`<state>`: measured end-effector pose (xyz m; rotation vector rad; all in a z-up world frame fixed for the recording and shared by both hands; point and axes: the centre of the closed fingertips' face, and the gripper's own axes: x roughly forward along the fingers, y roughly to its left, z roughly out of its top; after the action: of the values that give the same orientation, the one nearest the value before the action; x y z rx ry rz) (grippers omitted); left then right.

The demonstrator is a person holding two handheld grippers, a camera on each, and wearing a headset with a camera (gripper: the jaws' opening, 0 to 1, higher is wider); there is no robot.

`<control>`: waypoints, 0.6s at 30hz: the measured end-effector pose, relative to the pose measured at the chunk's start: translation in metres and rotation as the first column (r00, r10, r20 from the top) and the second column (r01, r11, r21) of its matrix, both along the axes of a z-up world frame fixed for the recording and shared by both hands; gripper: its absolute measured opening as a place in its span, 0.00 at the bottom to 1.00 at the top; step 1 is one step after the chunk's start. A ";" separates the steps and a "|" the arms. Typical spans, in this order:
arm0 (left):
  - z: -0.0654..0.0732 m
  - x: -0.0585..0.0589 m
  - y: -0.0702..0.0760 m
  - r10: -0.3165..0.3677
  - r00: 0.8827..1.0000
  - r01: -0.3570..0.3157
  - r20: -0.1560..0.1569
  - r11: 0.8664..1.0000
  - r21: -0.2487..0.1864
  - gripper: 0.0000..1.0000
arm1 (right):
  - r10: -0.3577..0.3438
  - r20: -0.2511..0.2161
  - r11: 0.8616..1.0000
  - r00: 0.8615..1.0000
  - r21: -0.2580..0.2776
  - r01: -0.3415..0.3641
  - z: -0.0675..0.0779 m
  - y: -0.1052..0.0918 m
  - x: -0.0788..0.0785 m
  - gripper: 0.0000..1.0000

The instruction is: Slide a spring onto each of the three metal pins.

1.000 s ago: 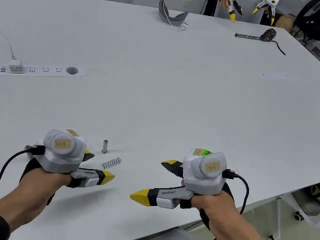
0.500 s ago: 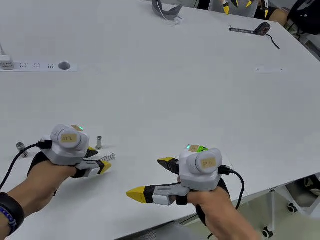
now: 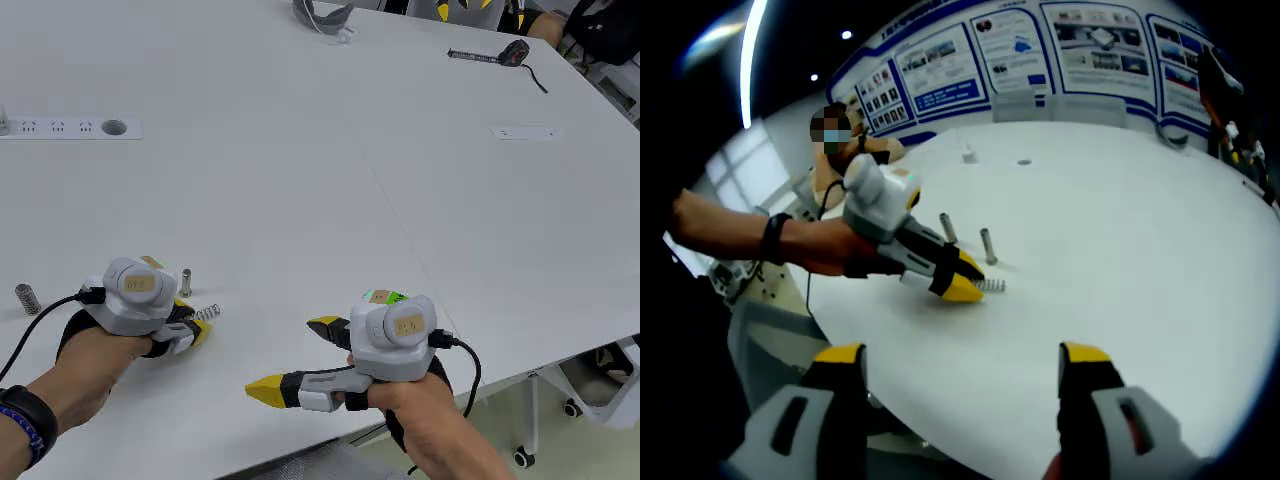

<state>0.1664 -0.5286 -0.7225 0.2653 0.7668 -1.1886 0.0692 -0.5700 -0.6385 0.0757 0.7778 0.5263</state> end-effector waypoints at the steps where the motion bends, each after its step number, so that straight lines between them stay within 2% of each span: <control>1: -0.002 0.002 0.000 -0.007 1.000 0.007 0.011 1.000 0.008 0.18 | 0.000 0.001 1.000 1.000 0.001 0.000 0.000 0.000 0.000 0.80; 3: -0.003 0.002 0.000 -0.017 1.000 0.017 0.026 1.000 0.018 0.17 | 0.000 0.002 1.000 1.000 0.002 0.000 0.001 0.000 0.001 0.80; 6: -0.008 0.005 0.003 -0.040 0.997 0.037 0.064 0.998 0.060 0.12 | 0.001 0.003 1.000 1.000 0.003 -0.001 0.001 0.001 0.002 0.80; 7: -0.007 0.003 0.002 -0.041 0.997 0.038 0.070 0.998 0.046 0.12 | 0.001 0.004 1.000 1.000 0.003 -0.001 0.001 0.001 0.003 0.80; 8: -0.007 0.001 0.004 -0.041 0.997 0.038 0.064 0.998 0.056 0.12 | 0.003 0.004 1.000 1.000 0.003 -0.003 0.002 0.001 0.003 0.80; 9: -0.007 0.000 0.004 -0.052 0.996 0.048 0.073 0.997 0.062 0.12 | 0.003 0.005 1.000 1.000 0.003 -0.003 0.002 0.002 0.003 0.80; 10: -0.007 -0.002 0.006 -0.079 0.992 0.071 0.095 0.994 0.081 0.11 | 0.003 0.006 1.000 1.000 0.004 -0.003 0.002 0.002 0.004 0.80; 14: -0.008 0.000 0.014 -0.085 0.992 0.075 0.091 0.992 0.101 0.11 | 0.010 0.004 1.000 1.000 0.002 -0.010 0.001 0.005 0.005 0.80; 18: -0.008 0.002 0.023 -0.052 0.995 0.043 0.086 0.994 0.104 0.11 | 0.015 0.008 1.000 1.000 0.006 -0.015 0.002 0.009 0.006 0.80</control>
<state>0.1683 -0.5056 -0.7301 0.4201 0.7485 -1.1758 0.0749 -0.5615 -0.6361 0.0733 0.7698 0.5431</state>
